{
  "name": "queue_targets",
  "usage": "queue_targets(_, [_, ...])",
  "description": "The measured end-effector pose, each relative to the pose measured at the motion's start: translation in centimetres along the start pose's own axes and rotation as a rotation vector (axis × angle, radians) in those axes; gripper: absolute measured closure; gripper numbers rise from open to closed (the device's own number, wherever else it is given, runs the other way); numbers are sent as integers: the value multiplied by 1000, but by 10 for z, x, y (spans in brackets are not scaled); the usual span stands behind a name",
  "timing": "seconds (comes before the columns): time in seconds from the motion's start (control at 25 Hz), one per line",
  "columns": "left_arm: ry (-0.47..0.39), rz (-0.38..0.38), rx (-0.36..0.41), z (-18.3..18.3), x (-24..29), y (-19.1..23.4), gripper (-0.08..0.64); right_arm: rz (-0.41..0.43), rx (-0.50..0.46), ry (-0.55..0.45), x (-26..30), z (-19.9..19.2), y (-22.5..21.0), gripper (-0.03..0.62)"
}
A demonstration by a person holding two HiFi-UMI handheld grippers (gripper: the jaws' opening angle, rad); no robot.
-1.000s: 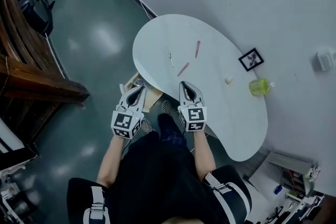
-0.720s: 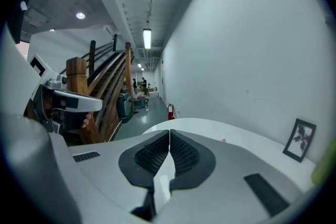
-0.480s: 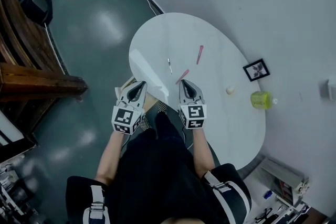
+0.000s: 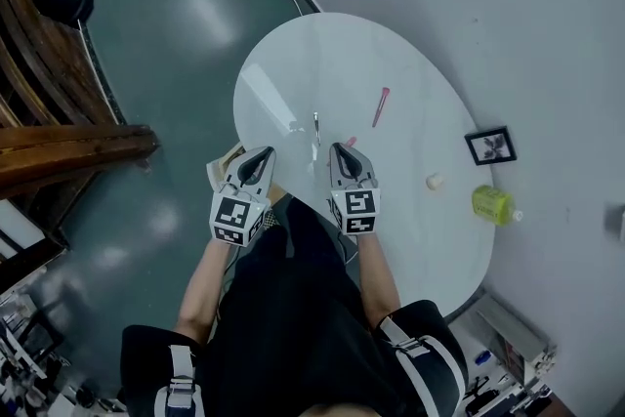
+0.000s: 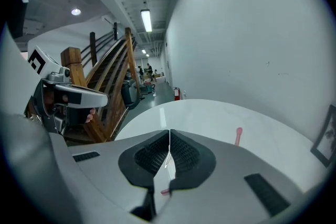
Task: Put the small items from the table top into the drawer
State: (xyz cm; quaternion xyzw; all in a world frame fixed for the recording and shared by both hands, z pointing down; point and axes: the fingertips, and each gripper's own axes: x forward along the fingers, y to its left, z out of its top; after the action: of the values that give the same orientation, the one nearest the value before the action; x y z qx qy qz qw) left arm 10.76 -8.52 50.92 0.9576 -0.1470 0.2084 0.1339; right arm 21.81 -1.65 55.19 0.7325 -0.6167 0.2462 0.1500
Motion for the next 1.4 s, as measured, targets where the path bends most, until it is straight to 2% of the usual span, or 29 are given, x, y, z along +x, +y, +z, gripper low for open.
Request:
queue_targets(0.24, [61,-6,-31,-24,28,9,540,25,21,67,34,-25,-10,560])
queue_targets(0.48, [86,-4,-61,-41,45,16,540,47,19,120,57,-43,-12,560])
queue_targets(0.92, [97,28,-97,-45,49,25,540,108,2,206,94,-49,-4,555])
queue_targets(0.96, [98,32,-100,-45,49,26,540,116,3,215,97,-50,-3,529])
queue_targets(1.0, [99,37,-103,-45,48,28,540,126,4,227,100,-50,-1,454])
queue_targets(1.04, [99,41,-105,-45,48,29,540,136,4,240,103,-51,0,433])
queue_targets(1.4, [92,75,-125,-43,46,40,540,155,-34,293,116,-53,3,431])
